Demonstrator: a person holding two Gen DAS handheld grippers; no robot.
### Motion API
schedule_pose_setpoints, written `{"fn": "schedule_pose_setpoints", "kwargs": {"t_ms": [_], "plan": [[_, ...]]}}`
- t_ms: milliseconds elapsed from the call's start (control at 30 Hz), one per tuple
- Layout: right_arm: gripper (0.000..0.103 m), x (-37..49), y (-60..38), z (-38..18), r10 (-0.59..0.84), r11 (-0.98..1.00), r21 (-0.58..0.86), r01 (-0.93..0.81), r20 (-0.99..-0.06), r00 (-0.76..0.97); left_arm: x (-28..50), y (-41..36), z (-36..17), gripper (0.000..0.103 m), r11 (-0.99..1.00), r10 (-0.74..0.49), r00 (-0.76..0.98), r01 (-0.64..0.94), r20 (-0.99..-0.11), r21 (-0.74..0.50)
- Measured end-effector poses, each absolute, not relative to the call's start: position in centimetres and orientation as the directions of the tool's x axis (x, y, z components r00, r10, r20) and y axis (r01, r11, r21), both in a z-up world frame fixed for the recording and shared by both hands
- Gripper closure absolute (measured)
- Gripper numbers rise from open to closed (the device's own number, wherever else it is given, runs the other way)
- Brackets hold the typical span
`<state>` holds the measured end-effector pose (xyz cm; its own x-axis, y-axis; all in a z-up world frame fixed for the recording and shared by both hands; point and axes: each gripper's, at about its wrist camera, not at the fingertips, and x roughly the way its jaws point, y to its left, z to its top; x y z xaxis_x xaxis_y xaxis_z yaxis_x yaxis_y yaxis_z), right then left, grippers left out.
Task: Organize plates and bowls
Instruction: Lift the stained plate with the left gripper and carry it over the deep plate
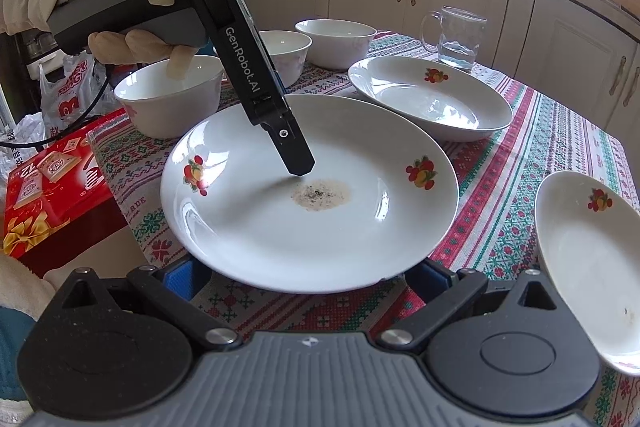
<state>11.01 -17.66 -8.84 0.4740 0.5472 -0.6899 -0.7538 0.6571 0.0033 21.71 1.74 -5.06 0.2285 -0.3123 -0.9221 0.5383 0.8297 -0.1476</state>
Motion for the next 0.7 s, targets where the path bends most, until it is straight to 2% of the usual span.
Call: {"fn": "schedule_pose_setpoints", "kwargs": {"t_ms": [700], "plan": [[0.000, 11.4, -20.6, -6.7, 0.527, 0.688, -0.029, -0.725, -0.667, 0.526, 22.0, -1.6, -1.3, 0.034, 0.799, -0.356, 0.284, 0.586, -0.890, -0.133]]}}
